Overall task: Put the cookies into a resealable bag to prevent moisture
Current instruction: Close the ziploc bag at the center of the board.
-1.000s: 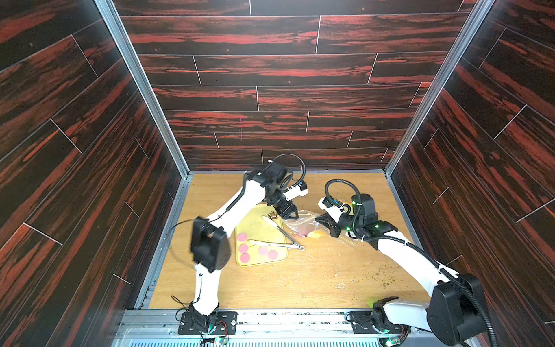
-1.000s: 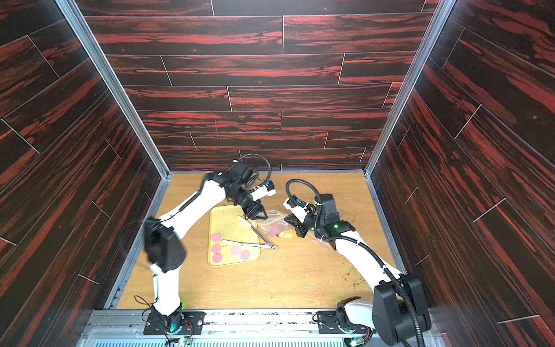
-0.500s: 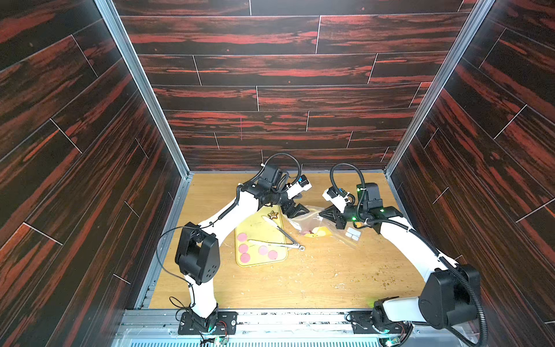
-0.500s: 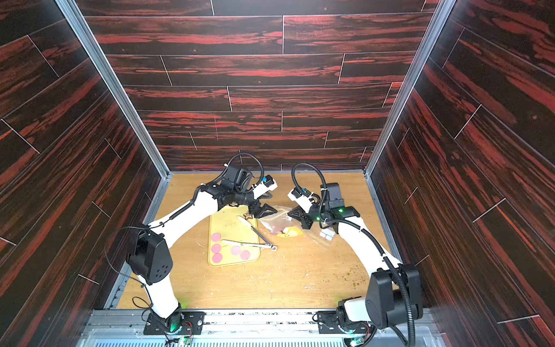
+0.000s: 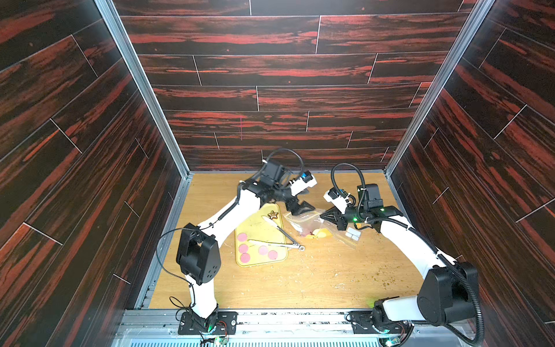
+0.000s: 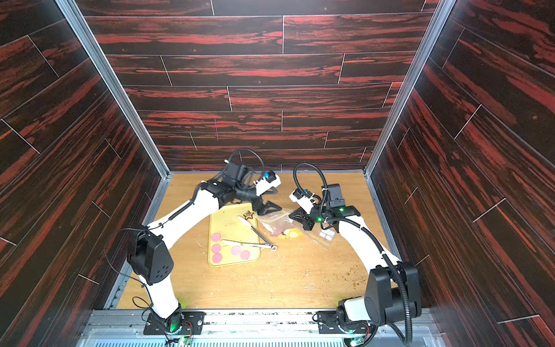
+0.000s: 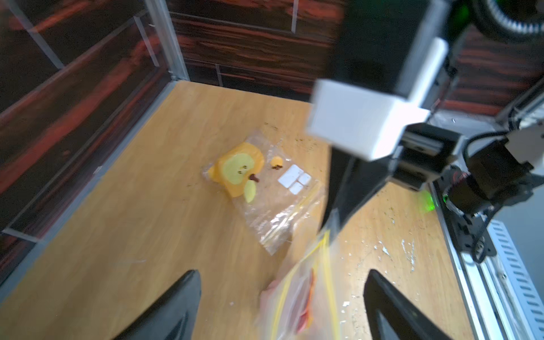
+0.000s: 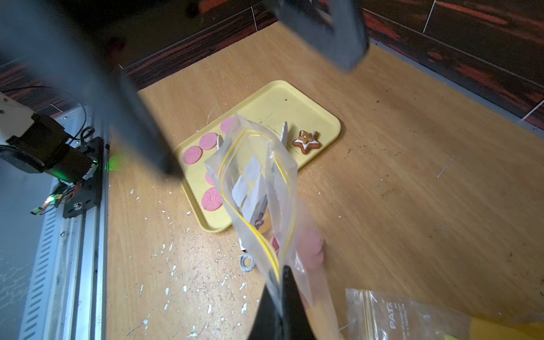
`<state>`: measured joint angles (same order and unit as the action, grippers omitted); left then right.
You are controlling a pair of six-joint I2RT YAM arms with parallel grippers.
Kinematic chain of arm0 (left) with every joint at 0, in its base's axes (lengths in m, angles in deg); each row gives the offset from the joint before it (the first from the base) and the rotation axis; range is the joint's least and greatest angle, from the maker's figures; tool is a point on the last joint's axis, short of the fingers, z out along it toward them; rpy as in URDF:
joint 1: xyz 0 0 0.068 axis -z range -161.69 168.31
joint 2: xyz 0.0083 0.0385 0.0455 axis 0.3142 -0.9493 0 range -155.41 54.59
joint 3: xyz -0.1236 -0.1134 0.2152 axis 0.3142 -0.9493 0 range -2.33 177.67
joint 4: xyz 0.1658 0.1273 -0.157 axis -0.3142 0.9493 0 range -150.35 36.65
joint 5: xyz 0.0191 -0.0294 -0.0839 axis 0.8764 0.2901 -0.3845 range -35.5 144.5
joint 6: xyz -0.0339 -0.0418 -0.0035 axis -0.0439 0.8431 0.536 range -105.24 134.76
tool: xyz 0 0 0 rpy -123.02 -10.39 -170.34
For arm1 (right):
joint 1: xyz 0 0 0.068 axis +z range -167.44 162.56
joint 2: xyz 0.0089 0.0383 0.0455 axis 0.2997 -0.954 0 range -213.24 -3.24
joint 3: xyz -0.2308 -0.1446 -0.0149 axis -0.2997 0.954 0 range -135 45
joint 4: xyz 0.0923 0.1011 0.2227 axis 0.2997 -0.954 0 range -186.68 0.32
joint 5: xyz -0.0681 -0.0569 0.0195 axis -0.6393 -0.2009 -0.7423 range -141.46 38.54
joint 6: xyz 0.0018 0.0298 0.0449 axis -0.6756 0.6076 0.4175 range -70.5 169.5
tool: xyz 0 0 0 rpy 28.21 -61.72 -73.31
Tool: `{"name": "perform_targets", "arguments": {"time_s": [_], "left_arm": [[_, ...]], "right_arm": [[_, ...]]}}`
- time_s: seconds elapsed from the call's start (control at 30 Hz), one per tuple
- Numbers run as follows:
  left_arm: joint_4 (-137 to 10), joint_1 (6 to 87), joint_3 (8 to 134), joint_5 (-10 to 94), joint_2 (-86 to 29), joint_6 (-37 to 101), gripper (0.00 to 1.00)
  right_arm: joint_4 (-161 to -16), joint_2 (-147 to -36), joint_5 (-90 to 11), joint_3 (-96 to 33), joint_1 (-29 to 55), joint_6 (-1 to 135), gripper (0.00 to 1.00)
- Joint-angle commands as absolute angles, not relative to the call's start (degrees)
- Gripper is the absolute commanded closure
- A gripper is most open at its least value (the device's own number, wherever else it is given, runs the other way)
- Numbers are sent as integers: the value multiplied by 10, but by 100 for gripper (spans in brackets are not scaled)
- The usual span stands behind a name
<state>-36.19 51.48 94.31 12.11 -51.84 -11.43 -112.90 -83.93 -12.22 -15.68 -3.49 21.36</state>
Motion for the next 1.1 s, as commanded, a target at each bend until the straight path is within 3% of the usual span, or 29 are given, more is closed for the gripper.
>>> {"name": "perform_targets", "arguments": {"time_s": [0.0,0.37,0.57,0.97,1.07], "left_arm": [[-359,519,938,148,-528,-139,11],[-321,541,975,176,-582,-173,16],[-279,531,1002,114,-597,-183,49],[-211,521,1045,61,-620,-178,76],[-189,521,1061,55,-626,-179,86]], "right_arm": [[-1138,-846,-89,-156,-37,199,100],[-1123,-839,-79,-143,-38,200,100],[-1120,-843,-76,-141,-42,200,100],[-1096,-839,-69,-130,-51,208,98],[-1090,-837,-64,-127,-51,209,97]]}}
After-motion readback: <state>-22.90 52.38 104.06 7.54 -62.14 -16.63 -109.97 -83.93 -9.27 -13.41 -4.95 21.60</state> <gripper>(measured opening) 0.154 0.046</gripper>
